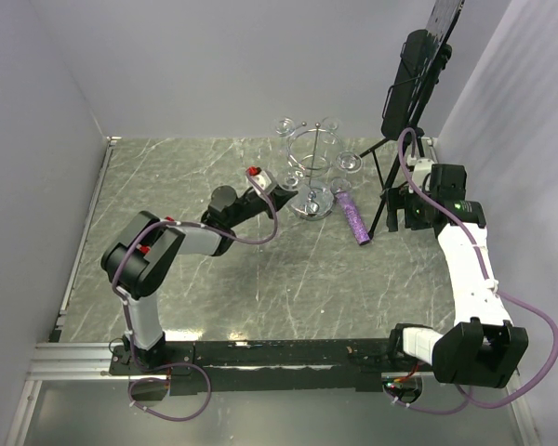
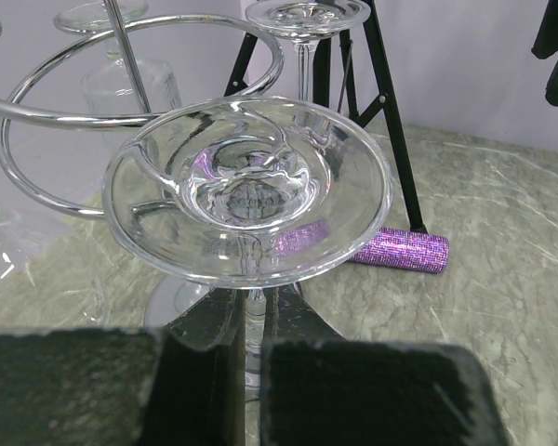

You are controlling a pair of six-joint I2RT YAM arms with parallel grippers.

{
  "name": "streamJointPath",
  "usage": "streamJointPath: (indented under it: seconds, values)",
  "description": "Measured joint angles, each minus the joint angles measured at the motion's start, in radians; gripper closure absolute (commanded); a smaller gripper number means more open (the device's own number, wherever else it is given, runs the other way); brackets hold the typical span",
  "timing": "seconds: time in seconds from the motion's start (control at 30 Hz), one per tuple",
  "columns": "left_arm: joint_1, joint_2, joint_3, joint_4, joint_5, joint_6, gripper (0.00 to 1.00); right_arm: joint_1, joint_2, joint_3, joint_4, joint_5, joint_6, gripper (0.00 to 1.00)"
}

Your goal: Take the wine glass off the wine glass rack

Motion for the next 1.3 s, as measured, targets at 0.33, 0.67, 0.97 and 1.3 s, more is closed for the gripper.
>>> streamJointPath:
  seconds: [0.33,0.67,0.97,1.3]
  values:
    - [0.013,-0.11,-0.09,-0.079,0.004,-0.003,0.99,0.0,0.0,-0.003,0.005,-0.007,0.0,0.01]
    - [0.237,-0.525,-0.264,-0.454,0.082,0.004,0.99,0.0,0.015,0.04,0.031,0.029,-0.061,0.0]
    - [0.443,-0.6,-0.099,-1.08,0.106,0.08,0.99,0.023,-0.108,-0.112,0.2,-0.059,-0.025,0.0]
    - [0.557,-0.586,0.137,-1.469,0.25,0.012,0.99,0.334,-0.49,-0.36,0.311,-0.016,-0.048,0.0]
